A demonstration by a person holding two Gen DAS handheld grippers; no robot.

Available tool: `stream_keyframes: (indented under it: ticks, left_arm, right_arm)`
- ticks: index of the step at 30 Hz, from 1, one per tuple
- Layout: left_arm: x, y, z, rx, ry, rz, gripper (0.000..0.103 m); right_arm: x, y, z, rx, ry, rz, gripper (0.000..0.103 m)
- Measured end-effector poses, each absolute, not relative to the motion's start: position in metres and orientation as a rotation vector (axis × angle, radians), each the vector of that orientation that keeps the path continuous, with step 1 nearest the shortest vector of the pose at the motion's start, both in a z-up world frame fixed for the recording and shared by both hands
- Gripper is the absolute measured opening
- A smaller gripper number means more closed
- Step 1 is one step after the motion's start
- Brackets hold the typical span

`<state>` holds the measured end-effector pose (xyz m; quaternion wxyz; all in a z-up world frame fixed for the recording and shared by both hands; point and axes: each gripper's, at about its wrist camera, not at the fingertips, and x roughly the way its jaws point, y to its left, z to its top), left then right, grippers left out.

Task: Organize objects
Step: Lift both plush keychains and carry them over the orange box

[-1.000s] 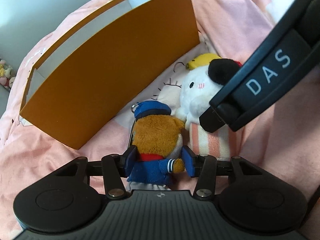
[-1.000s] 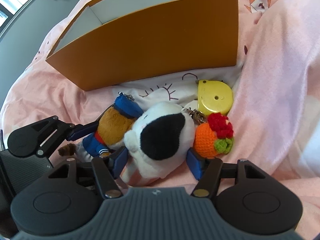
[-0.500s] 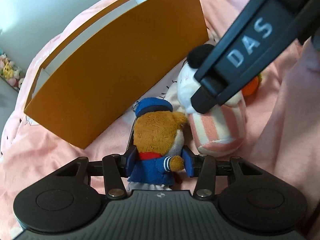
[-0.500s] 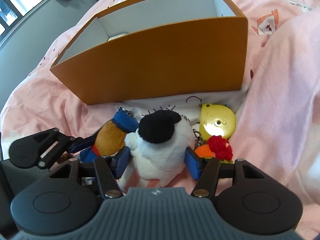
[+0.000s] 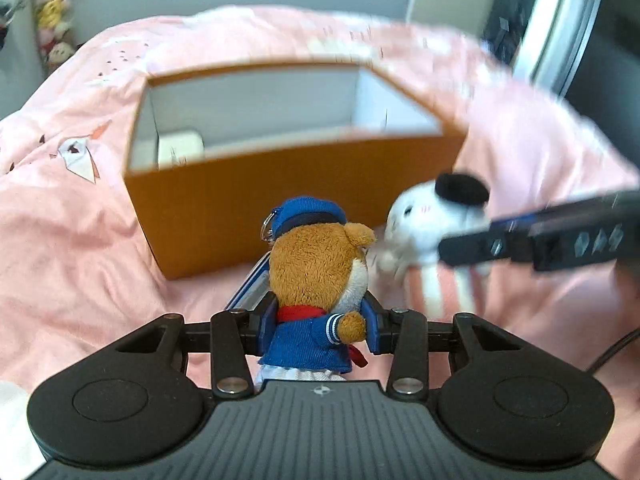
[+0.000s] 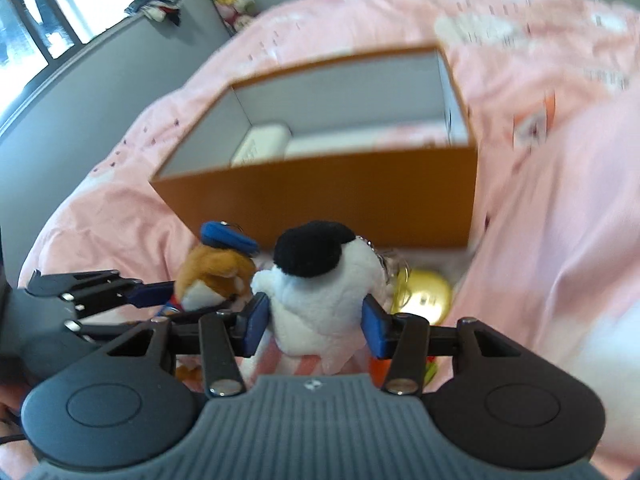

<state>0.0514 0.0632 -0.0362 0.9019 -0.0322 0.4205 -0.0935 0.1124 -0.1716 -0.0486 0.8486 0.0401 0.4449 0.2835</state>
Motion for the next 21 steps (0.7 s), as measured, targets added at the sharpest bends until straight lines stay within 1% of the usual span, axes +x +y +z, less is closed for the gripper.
stream_keyframes:
  ticks: [2,7,10,14,17,21]
  left_arm:
    - [0.051,0.041,-0.026,-0.111,0.824,-0.192,0.048]
    - [0.069,0.057,0.007,-0.278,0.722,-0.209,0.048]
    - [0.081,0.071,0.023,-0.33,0.676,-0.238,0.048]
    - [0.105,0.088,0.049,-0.388,0.672,-0.269,0.048]
    - [0.125,0.099,0.058,-0.397,0.666,-0.25,0.048]
    - [0.155,0.108,0.061,-0.459,0.691,-0.22,0.048]
  right_arm:
    - [0.115,-0.173,-0.037,0.066,0.9,0.615,0.051]
    - [0.124,-0.174,-0.003,0.034,0.809,0.671,0.051]
    - [0.132,-0.172,0.025,0.028,0.754,0.716,0.049]
    - [0.153,-0.165,0.054,0.028,0.714,0.758,0.043]
    - [0.176,-0.152,0.067,0.014,0.699,0.761,0.041]
    - [0.21,-0.136,0.071,0.019,0.689,0.74,0.04]
